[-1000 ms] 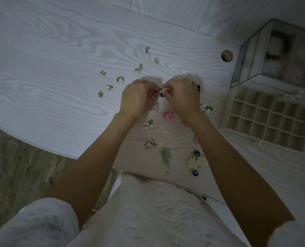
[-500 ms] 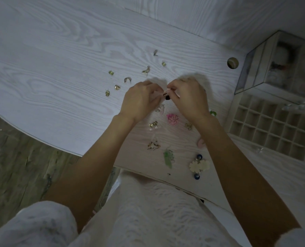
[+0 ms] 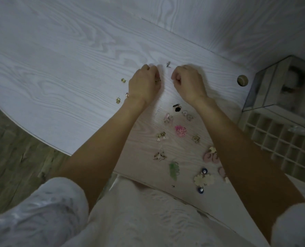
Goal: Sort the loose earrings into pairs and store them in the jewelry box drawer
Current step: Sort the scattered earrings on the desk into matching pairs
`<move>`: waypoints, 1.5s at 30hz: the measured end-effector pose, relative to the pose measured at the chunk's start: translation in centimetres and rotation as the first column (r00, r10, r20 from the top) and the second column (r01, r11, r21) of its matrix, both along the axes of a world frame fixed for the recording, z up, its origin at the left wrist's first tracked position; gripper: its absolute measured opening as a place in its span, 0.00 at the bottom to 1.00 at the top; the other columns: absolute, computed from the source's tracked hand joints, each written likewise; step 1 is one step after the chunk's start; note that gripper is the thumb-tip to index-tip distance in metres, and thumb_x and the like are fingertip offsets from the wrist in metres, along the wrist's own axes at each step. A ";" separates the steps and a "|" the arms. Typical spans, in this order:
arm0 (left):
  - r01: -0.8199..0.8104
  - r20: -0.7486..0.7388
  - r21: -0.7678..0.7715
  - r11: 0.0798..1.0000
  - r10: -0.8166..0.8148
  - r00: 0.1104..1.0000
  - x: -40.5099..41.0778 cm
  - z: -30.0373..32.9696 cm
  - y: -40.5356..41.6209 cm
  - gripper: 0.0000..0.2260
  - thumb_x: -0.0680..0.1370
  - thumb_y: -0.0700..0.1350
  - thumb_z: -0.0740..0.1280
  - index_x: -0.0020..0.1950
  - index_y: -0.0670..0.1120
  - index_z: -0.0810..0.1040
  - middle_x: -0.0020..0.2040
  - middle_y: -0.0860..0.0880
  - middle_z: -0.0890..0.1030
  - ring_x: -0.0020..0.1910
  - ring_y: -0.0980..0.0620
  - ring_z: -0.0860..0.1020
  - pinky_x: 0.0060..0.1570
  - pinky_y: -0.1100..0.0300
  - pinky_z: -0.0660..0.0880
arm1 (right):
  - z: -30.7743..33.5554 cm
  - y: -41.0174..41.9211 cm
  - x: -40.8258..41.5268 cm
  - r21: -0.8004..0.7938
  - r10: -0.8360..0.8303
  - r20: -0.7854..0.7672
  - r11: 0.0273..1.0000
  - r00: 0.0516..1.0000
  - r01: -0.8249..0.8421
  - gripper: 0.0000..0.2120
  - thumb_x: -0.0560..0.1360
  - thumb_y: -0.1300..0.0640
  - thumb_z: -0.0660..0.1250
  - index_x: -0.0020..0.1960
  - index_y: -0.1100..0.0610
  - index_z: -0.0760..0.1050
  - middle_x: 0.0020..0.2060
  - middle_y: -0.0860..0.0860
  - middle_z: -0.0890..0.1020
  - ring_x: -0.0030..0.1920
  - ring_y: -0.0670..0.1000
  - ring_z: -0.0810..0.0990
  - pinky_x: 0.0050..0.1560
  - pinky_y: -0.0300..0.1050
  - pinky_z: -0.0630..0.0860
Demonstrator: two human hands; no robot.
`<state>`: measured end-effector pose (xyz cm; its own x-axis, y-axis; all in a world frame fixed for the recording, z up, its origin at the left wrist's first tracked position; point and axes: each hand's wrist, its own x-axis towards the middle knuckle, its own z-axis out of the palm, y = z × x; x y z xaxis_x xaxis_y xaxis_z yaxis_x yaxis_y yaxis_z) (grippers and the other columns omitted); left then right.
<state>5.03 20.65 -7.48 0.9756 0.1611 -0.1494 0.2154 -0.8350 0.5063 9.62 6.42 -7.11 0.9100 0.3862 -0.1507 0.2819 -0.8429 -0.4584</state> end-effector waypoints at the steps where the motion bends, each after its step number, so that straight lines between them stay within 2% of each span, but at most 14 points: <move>1: -0.016 0.002 0.003 1.000 0.016 1.000 -0.1 -0.1 -0.1 0.08 0.77 0.44 0.61 0.52 0.43 0.75 0.50 0.43 0.76 0.47 0.43 0.75 0.38 0.56 0.69 | -0.2 -0.2 -0.2 0.007 -0.008 -0.015 1.000 1.000 0.008 0.06 0.74 0.66 0.63 0.48 0.59 0.77 0.48 0.55 0.78 0.46 0.52 0.77 0.45 0.40 0.72; 7: 0.031 0.023 -0.001 1.000 -0.031 0.999 -1.3 0.0 0.8 0.06 0.77 0.44 0.64 0.50 0.44 0.78 0.49 0.45 0.78 0.49 0.45 0.76 0.40 0.55 0.71 | 0.5 -0.1 0.6 0.063 -0.028 0.013 0.998 1.000 0.027 0.08 0.75 0.61 0.65 0.53 0.57 0.77 0.50 0.53 0.79 0.45 0.46 0.72 0.45 0.39 0.68; 11: 0.038 -0.002 -0.010 0.999 -0.038 0.999 -1.5 0.3 1.3 0.07 0.77 0.46 0.64 0.51 0.45 0.79 0.50 0.45 0.79 0.51 0.45 0.76 0.43 0.54 0.72 | 0.6 1.7 2.0 0.062 0.018 0.047 0.998 0.999 -0.021 0.15 0.75 0.62 0.63 0.61 0.55 0.74 0.58 0.53 0.75 0.57 0.51 0.72 0.50 0.39 0.70; 17: 0.080 0.051 -0.004 0.997 -0.080 0.996 -2.2 0.0 1.5 0.08 0.76 0.46 0.65 0.51 0.46 0.81 0.50 0.45 0.79 0.53 0.43 0.73 0.47 0.56 0.68 | 0.2 2.3 1.5 0.030 0.054 -0.001 0.998 0.999 -0.054 0.09 0.75 0.65 0.62 0.52 0.58 0.78 0.50 0.55 0.78 0.52 0.53 0.76 0.50 0.44 0.74; 21: 0.131 0.173 0.039 0.991 -0.136 0.976 -3.8 0.2 2.4 0.10 0.74 0.45 0.66 0.54 0.45 0.80 0.49 0.45 0.81 0.50 0.42 0.73 0.50 0.54 0.69 | 0.0 1.8 -0.9 0.023 0.103 0.048 0.994 0.994 -0.104 0.11 0.75 0.65 0.62 0.53 0.56 0.79 0.52 0.55 0.75 0.57 0.54 0.70 0.50 0.40 0.69; 23: 0.093 0.242 0.021 0.995 -0.096 0.966 -5.1 0.3 3.4 0.10 0.74 0.45 0.63 0.53 0.46 0.80 0.48 0.47 0.82 0.48 0.44 0.74 0.49 0.53 0.71 | 0.2 1.5 -1.6 0.030 0.106 0.111 0.994 0.988 -0.110 0.11 0.73 0.64 0.63 0.53 0.56 0.79 0.53 0.56 0.75 0.58 0.55 0.69 0.52 0.40 0.68; 25: 0.025 0.273 0.002 1.000 -0.025 0.962 -6.5 0.2 4.7 0.09 0.75 0.45 0.63 0.52 0.47 0.80 0.48 0.48 0.82 0.48 0.45 0.75 0.50 0.53 0.71 | 0.4 1.5 -2.0 0.025 0.162 0.160 0.985 0.974 -0.168 0.11 0.72 0.63 0.65 0.53 0.56 0.79 0.52 0.55 0.76 0.57 0.57 0.70 0.56 0.45 0.67; 28: -0.105 0.236 -0.042 0.994 0.112 0.965 -8.2 0.2 6.5 0.09 0.74 0.45 0.66 0.53 0.46 0.80 0.50 0.47 0.82 0.51 0.44 0.74 0.52 0.57 0.68 | 0.3 2.0 -2.5 0.004 0.305 0.137 0.951 0.942 -0.308 0.13 0.71 0.60 0.68 0.55 0.56 0.78 0.51 0.52 0.79 0.56 0.57 0.72 0.56 0.48 0.64; 30: -0.140 0.192 -0.058 0.988 0.149 0.970 -8.8 0.2 7.4 0.12 0.73 0.45 0.68 0.56 0.46 0.78 0.52 0.48 0.81 0.51 0.46 0.74 0.51 0.62 0.64 | 0.0 2.6 -2.8 0.006 0.333 0.113 0.942 0.936 -0.336 0.14 0.71 0.61 0.69 0.57 0.57 0.76 0.49 0.52 0.81 0.55 0.56 0.73 0.55 0.47 0.64; 34: -0.121 0.090 -0.064 0.991 0.126 0.988 -9.0 -0.1 8.0 0.17 0.72 0.49 0.70 0.59 0.47 0.76 0.53 0.48 0.80 0.51 0.46 0.74 0.49 0.62 0.64 | -0.6 3.1 -3.3 0.070 0.258 0.059 0.963 0.964 -0.262 0.12 0.72 0.65 0.68 0.56 0.61 0.76 0.44 0.56 0.81 0.49 0.55 0.76 0.54 0.49 0.73; 37: -0.093 0.044 -0.053 0.994 0.095 0.994 -9.1 -0.2 7.7 0.19 0.71 0.51 0.72 0.59 0.47 0.76 0.54 0.45 0.79 0.52 0.44 0.73 0.52 0.59 0.66 | -0.6 2.9 -3.9 0.054 0.235 -0.013 0.971 0.972 -0.234 0.11 0.74 0.64 0.66 0.57 0.61 0.76 0.46 0.57 0.81 0.48 0.54 0.77 0.51 0.51 0.76; 40: -0.045 0.103 0.045 0.998 0.040 0.994 -8.3 -0.3 6.8 0.15 0.72 0.48 0.70 0.57 0.44 0.78 0.52 0.42 0.79 0.50 0.40 0.74 0.52 0.53 0.69 | -0.4 2.8 -4.6 0.055 0.199 -0.016 0.979 0.980 -0.198 0.10 0.74 0.64 0.66 0.55 0.61 0.77 0.46 0.57 0.81 0.46 0.54 0.79 0.50 0.51 0.77; 43: 0.016 0.170 0.122 0.992 -0.036 0.985 -6.7 -0.7 5.5 0.09 0.75 0.47 0.66 0.52 0.46 0.80 0.47 0.45 0.81 0.46 0.42 0.75 0.48 0.49 0.73 | 0.2 2.8 -5.1 0.095 0.140 -0.031 0.986 0.990 -0.137 0.16 0.74 0.65 0.66 0.61 0.59 0.74 0.45 0.55 0.81 0.45 0.52 0.79 0.51 0.48 0.77; 45: 0.042 0.158 0.122 0.992 -0.061 0.986 -5.7 -0.5 4.9 0.07 0.75 0.44 0.65 0.50 0.46 0.81 0.44 0.45 0.81 0.44 0.41 0.74 0.46 0.48 0.72 | 0.7 2.7 -5.3 0.115 0.108 -0.041 0.988 0.993 -0.102 0.22 0.74 0.66 0.66 0.66 0.57 0.69 0.43 0.54 0.81 0.42 0.50 0.79 0.49 0.44 0.77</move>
